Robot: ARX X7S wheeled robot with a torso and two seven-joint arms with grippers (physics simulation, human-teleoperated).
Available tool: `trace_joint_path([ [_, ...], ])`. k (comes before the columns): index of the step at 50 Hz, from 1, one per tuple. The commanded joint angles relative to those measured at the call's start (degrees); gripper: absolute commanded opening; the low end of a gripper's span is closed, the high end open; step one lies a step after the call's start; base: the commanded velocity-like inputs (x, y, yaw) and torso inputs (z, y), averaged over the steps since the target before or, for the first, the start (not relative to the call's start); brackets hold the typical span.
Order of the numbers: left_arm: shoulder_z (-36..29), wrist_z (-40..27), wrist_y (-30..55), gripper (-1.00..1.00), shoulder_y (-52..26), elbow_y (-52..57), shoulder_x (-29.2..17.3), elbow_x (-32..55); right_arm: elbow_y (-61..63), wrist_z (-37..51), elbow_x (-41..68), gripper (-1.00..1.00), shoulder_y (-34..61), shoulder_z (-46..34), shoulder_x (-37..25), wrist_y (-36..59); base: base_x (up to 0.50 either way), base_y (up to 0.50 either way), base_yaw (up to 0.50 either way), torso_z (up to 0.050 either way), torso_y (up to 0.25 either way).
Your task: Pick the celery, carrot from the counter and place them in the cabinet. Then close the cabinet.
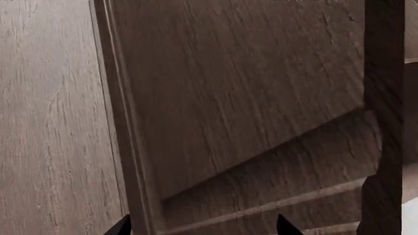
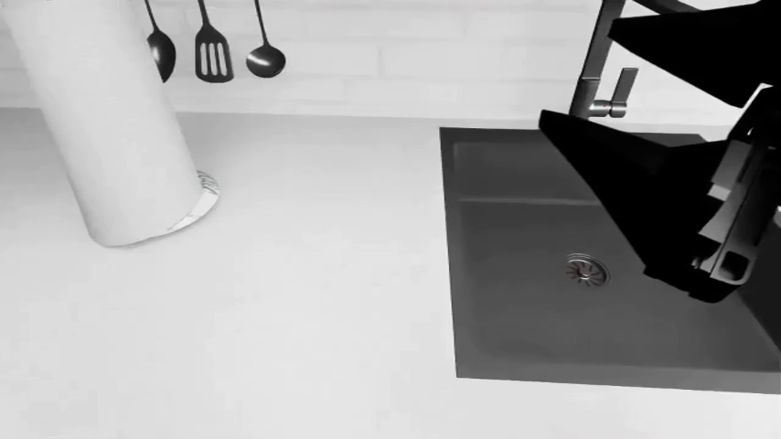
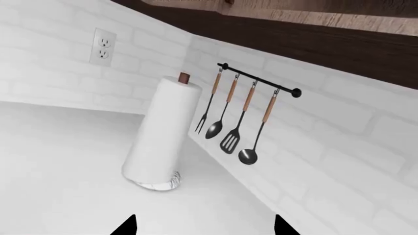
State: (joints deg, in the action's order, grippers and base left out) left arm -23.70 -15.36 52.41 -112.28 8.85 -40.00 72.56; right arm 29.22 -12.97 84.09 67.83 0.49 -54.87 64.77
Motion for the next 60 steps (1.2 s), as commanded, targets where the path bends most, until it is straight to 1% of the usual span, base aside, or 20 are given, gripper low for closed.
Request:
trace_joint_path([
  [1,-4.4,8.5,-0.8,1.00,-2.8,-1.7,5.8,0.6,0.2,0.3,0.6,1.00,-0.3,0.5,-0.5,-0.3,0.00,0.00,0.00,0.000,0.000],
  [14,-8.1,16.4,-3.5,1.00,-5.6,-7.1,9.9,-4.5,0.2,1.0,1.8,1.00,-0.1,0.9,-1.2,-0.3,0.00,0.00,0.00,0.000,0.000],
  [24,-10.3,20.0,-5.2,1.00,-7.4,-12.1,12.0,-8.3,0.4,1.2,1.9,1.00,-0.5,0.9,-1.2,-0.6,0.00,0.00,0.00,0.001,0.000],
  [46,-19.3,32.0,-7.8,1.00,-11.8,-25.3,18.2,-17.4,1.0,1.1,2.0,1.00,-2.5,1.6,-1.8,-1.5,0.00,0.00,0.00,0.000,0.000],
  [50,-20.5,33.3,-8.3,1.00,-12.1,-27.5,19.0,-18.8,1.2,1.0,1.9,1.00,-3.2,1.9,-2.0,-1.8,0.00,0.00,0.00,0.000,0.000],
  [56,-21.2,33.3,-8.3,1.00,-13.0,-30.8,20.3,-20.1,1.3,0.8,1.4,1.00,-4.2,2.2,-1.9,-2.2,0.00,0.00,0.00,0.000,0.000],
  [60,-23.4,34.4,-7.3,1.00,-13.8,-34.6,21.9,-21.7,1.3,0.6,1.4,1.00,-4.2,2.0,-1.8,-2.3,0.00,0.00,0.00,0.000,0.000],
])
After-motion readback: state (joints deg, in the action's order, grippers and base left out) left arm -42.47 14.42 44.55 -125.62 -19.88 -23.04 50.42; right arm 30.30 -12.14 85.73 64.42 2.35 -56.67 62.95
